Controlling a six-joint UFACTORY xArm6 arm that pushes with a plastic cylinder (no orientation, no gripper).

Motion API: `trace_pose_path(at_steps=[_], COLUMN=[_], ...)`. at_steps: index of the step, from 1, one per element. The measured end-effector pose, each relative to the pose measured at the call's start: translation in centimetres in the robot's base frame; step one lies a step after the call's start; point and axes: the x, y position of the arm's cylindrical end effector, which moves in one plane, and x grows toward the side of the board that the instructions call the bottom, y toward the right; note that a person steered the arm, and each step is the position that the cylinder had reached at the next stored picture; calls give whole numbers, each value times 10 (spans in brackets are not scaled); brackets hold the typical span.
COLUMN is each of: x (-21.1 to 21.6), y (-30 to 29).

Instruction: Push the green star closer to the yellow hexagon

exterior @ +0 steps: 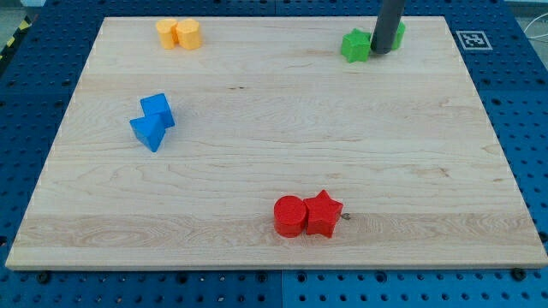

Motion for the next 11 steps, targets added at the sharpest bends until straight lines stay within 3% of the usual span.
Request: trace_pose_path(at_steps=[7, 9, 11], x=[16, 5, 8], y=[-220, -239, -197])
